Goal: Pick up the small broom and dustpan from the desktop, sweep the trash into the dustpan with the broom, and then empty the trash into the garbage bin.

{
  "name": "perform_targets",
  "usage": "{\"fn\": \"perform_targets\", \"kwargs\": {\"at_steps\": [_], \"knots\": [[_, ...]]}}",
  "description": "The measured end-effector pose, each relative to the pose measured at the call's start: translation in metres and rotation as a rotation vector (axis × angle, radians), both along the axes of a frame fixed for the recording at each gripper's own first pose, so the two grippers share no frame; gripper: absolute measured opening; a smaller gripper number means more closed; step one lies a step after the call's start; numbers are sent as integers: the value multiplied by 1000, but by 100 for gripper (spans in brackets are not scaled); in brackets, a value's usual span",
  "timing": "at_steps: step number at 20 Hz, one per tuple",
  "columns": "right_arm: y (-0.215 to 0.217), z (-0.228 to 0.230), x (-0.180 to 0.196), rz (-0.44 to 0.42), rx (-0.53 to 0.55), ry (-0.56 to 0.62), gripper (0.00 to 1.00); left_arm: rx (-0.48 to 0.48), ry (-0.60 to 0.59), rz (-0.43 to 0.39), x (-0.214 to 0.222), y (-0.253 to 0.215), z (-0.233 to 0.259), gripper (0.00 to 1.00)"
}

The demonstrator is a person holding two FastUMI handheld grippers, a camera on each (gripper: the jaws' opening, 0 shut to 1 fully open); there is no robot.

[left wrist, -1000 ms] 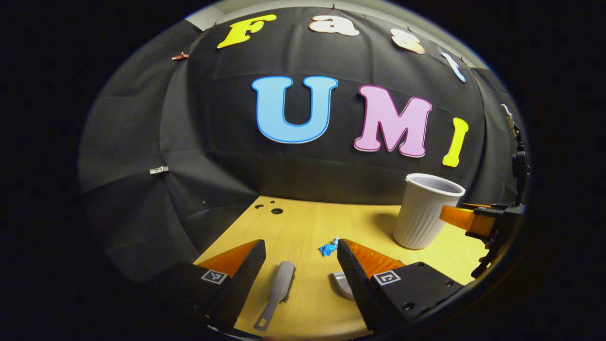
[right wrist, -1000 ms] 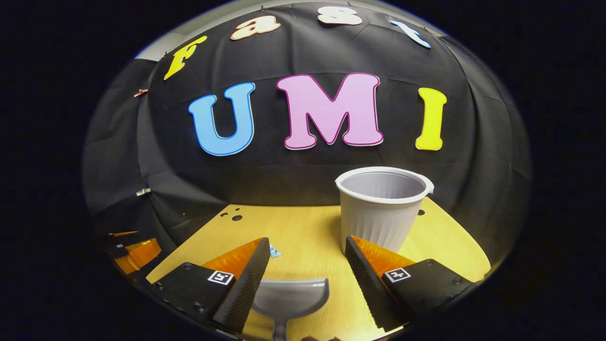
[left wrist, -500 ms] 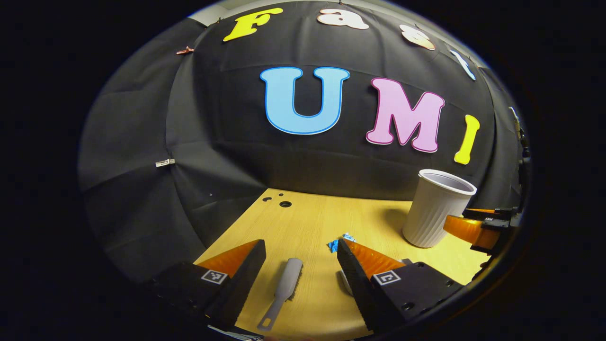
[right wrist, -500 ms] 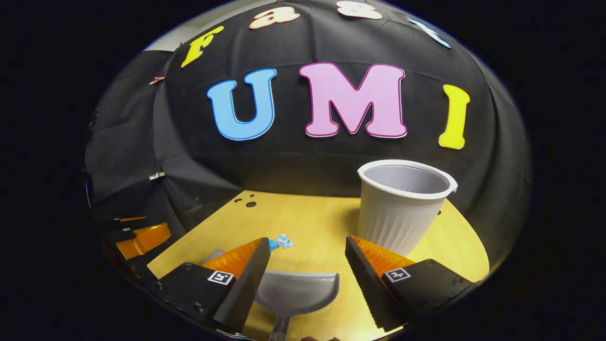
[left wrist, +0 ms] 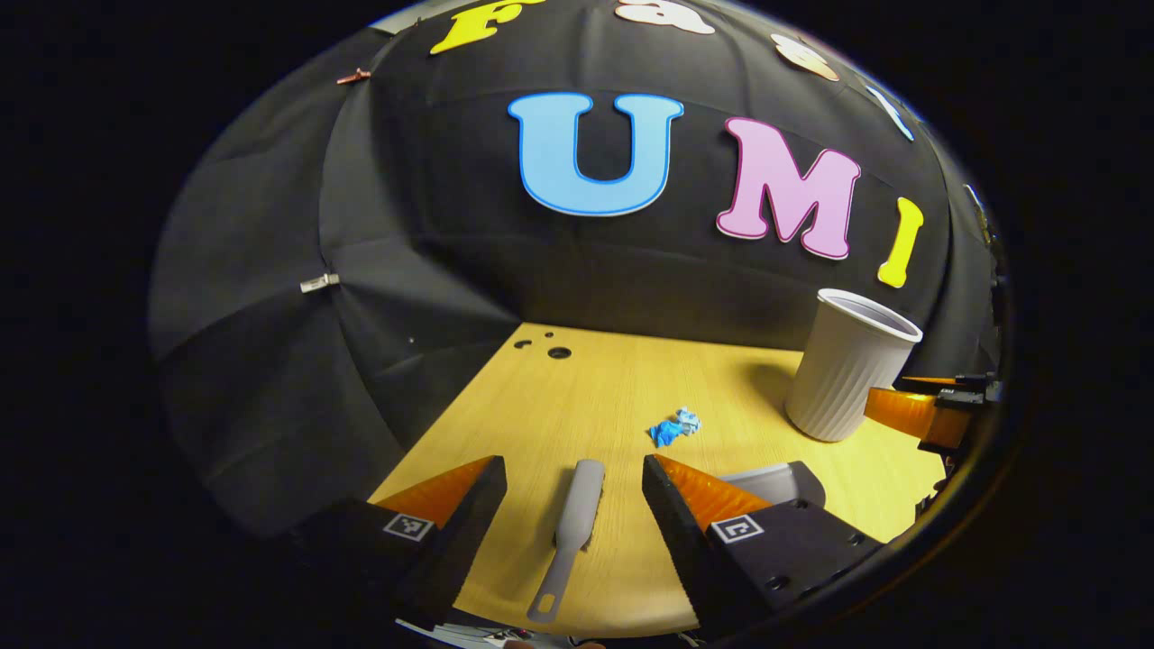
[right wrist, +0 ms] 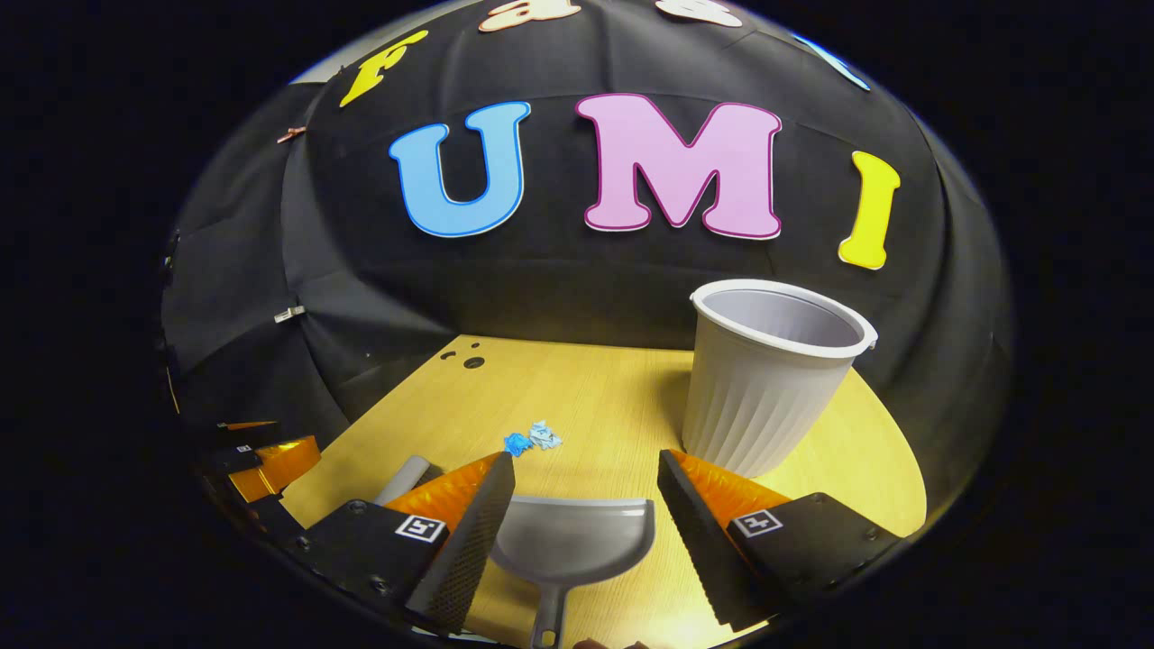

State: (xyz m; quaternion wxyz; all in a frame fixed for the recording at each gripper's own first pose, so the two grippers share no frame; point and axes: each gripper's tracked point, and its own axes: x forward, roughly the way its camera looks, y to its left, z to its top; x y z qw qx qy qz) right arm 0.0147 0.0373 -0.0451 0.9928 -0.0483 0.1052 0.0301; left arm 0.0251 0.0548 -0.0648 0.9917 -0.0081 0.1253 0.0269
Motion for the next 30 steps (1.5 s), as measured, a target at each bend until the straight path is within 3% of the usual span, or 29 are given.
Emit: {"fn": "perform_targets", "kwargs": {"at_steps": [4,5,6,10,17,27,30], "knots": [[5,-9,-13,-41,-33,7,99,-85,141,-17,6,14,-39,96],[7,-12,-16,-49,-31,16,99,-88,176,-27,8,17,-50,92],[10,-15,-21,-50,-29,26,99,-82,213,-34,8,22,-63,96],[19,-19,-42,-41,-45,33,98,-50,405,-82,2,25,-116,96],[30,-51,-61,-10,30,112,98,-32,596,-104,11,16,-169,96],[12,-91,-39,60,138,228,99,50,830,-48,33,9,-204,95],[5,-103,-31,57,152,274,99,63,884,-62,45,4,-204,91]]}}
